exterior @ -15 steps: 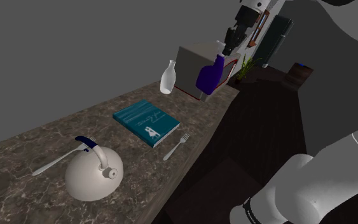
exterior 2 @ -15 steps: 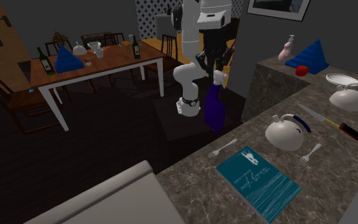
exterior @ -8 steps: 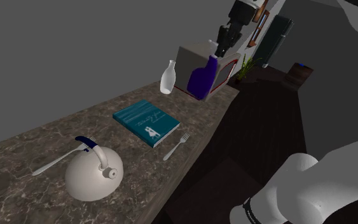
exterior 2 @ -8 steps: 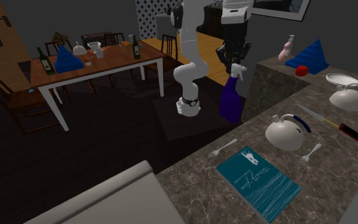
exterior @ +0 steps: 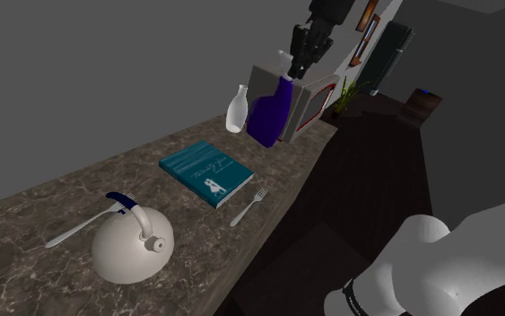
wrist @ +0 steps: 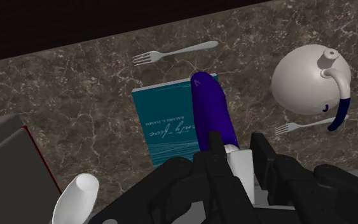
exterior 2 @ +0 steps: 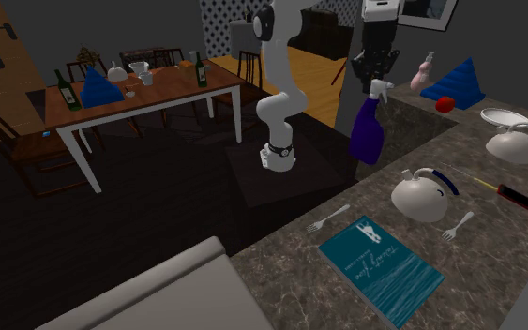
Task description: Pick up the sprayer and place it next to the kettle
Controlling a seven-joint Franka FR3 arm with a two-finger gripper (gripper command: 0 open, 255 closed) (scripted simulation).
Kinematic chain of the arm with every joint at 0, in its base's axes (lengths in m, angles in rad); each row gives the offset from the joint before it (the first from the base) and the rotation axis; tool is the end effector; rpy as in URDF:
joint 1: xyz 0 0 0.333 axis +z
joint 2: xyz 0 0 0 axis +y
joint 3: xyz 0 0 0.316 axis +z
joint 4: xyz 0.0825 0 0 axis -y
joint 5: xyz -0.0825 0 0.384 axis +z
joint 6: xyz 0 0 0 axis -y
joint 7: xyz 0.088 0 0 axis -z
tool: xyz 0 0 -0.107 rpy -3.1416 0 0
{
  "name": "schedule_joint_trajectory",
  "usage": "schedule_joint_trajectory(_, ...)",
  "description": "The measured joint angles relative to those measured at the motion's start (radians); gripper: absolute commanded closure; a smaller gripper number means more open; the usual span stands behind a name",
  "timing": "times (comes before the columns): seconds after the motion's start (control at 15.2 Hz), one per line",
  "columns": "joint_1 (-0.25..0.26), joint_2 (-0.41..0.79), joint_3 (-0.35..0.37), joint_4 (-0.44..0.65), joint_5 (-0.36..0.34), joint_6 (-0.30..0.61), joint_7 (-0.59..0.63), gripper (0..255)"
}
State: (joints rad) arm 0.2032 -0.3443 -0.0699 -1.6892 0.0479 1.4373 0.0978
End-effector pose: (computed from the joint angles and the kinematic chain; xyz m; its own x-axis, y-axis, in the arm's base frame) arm 0.4210 0.0545 0.7261 0.9955 0.0435 0.0845 0.0502 -0.9956 -0.0788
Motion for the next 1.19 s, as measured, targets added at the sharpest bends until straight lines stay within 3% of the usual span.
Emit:
schedule_joint_trajectory(0.66, 0.074, 0.031, 0.174, 0.067, 0.032, -0.021, 0.250, 255)
schedule_joint_trajectory(1.19, 0.082, -0.012, 0.191, -0.073, 0.039, 0.078, 0.267, 255)
